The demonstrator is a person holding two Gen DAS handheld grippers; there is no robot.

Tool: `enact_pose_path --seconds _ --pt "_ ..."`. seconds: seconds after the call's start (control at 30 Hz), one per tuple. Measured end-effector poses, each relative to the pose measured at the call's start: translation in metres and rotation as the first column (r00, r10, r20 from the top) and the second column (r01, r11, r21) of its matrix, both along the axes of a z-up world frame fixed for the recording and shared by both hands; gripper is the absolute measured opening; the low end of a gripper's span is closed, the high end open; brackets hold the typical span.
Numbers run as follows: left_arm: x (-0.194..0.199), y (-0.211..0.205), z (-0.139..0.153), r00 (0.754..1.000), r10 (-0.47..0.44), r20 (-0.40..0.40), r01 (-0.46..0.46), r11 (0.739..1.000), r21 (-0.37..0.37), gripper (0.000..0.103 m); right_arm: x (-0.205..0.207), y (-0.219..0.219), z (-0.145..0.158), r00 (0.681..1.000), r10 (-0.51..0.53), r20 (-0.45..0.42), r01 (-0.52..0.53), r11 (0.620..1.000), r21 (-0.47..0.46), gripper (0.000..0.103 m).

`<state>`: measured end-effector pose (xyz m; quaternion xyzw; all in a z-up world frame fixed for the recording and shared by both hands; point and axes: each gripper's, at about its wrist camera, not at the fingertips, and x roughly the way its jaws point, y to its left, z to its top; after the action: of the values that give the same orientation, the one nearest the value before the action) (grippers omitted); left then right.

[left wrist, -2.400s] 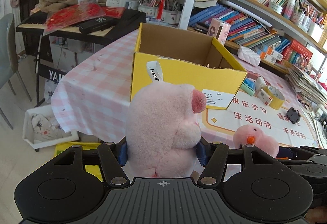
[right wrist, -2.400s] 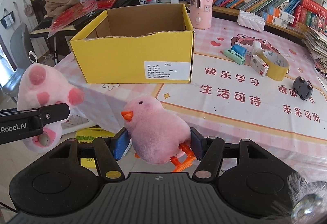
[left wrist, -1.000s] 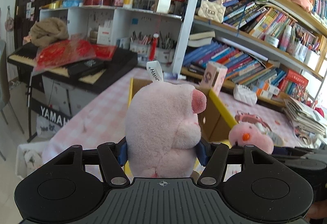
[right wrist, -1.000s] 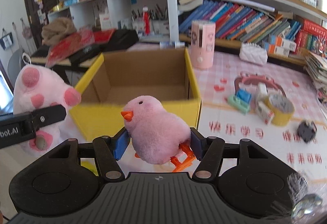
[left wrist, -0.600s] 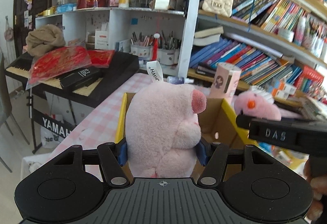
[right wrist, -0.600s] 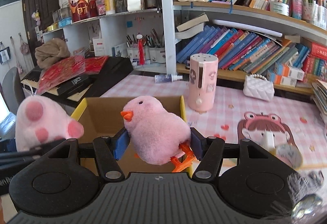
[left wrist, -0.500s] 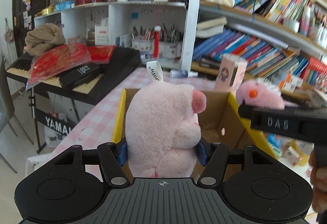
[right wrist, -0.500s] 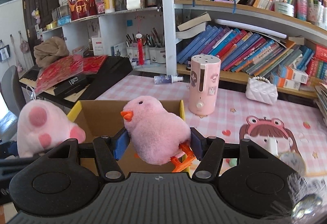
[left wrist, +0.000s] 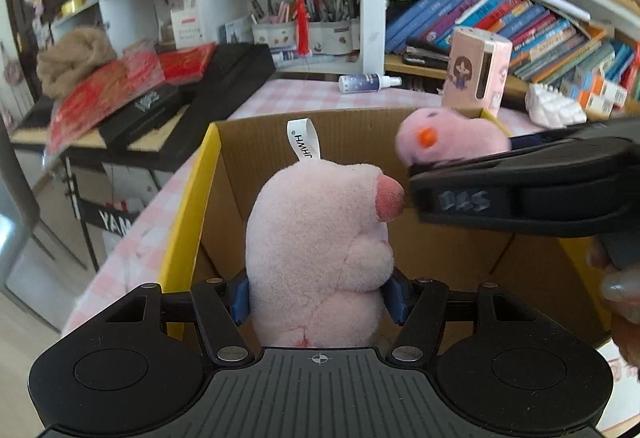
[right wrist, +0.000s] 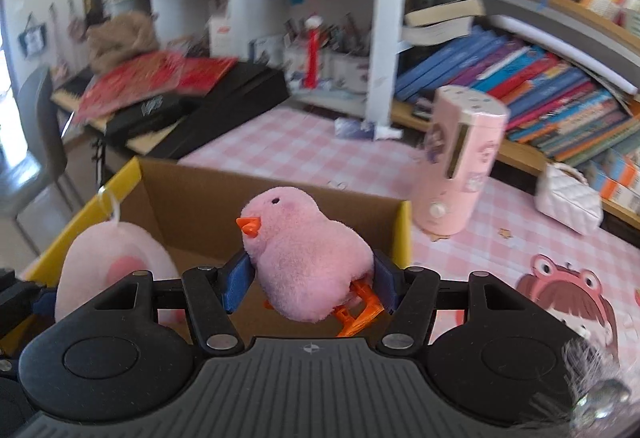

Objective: Organize objects
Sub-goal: 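Carry the pig and chick in both tools over the yellow box, then lower both plush toys into the box and open both tools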

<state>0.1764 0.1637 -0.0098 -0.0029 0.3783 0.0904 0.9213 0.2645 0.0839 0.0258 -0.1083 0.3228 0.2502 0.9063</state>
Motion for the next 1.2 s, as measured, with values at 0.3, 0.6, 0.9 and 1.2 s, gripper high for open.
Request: enact_pose_path --seconds 0.3,0.6,0.9,1.2 --pt "0.012 -0.008 -0.012 0.997 0.003 -0.073 -0.004 1.0 -0.012 0.063 0.015 0.01 -0.015 0.993 0.074 -0.097 -0.086 0.989 -0.122 0.059" --pt "0.016 -0.02 -0.017 0.995 -0.006 -0.103 -0.002 0.997 -0.079 0.064 0.024 -0.003 -0.019 0.987 0.132 -0.093 -0.146 0.974 -0.174 0.059" --pt "0.018 -0.022 -0.017 0.995 0.021 -0.097 -0.03 0.995 -0.091 0.067 0.031 0.001 -0.022 0.976 0.186 -0.113 -0.205 0.959 -0.198 0.06" --pt "0.011 -0.022 -0.011 0.998 0.006 -0.058 -0.014 0.99 -0.137 0.077 0.028 -0.011 -0.014 0.985 0.155 -0.078 -0.164 0.978 -0.128 0.069"
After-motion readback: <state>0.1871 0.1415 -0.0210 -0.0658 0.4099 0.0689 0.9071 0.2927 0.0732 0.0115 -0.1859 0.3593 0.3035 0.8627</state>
